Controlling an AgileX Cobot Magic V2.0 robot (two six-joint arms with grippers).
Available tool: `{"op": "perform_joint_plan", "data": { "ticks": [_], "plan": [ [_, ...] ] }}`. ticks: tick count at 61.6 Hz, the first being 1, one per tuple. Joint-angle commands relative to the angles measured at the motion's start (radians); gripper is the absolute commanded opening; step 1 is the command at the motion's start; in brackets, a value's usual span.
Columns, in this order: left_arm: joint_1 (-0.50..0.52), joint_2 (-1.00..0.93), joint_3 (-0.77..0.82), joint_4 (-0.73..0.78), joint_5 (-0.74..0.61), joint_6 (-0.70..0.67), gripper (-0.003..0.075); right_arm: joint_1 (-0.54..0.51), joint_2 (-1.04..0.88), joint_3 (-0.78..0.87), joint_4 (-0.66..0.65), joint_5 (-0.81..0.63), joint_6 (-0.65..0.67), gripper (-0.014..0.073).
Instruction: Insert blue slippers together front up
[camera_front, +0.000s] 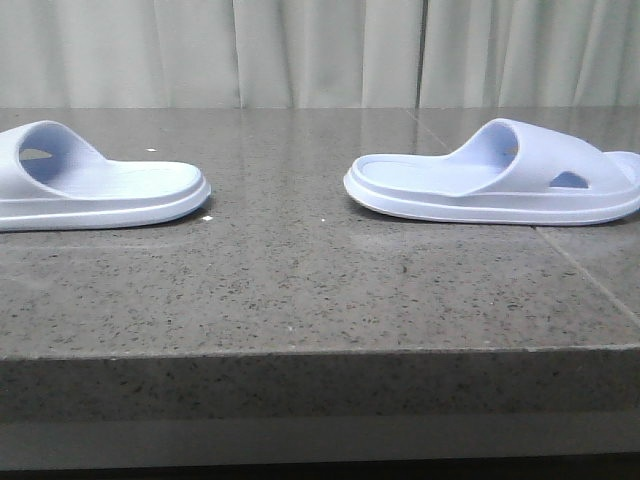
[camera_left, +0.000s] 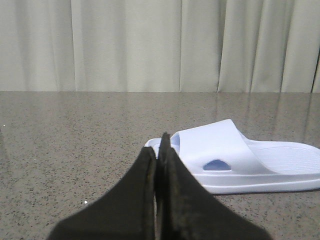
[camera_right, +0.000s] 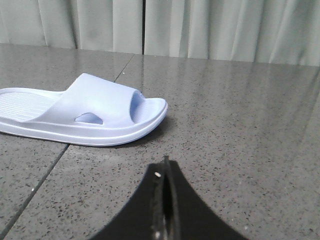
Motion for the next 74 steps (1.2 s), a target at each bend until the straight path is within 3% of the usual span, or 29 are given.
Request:
{"op": "perform_joint_plan", "data": {
  "ticks": [1, 47, 63, 74],
  "plan": [
    [-0.006, -0.016, 0.007, -0.003, -0.079, 0.000, -0.0020, -0.008, -0.017, -0.004, 0.000, -0.078, 0.000, -0.0068],
    [-0.006, -0.016, 0.007, -0.003, -0.085, 0.000, -0.0020, -0.008, -0.017, -0.004, 0.002, -0.086, 0.000, -0.0068],
    [-0.006, -0.016, 0.000, -0.013, -0.128, 0.000, -0.0020, -0.008, -0.017, -0.005, 0.077, -0.097, 0.000, -0.0068],
    [-0.006, -0.016, -0.092, -0.053, -0.092, 0.000, -0.0020, -0.008, -0.017, -0.063, 0.147, -0.123, 0.000, -0.0068]
  ]
}}
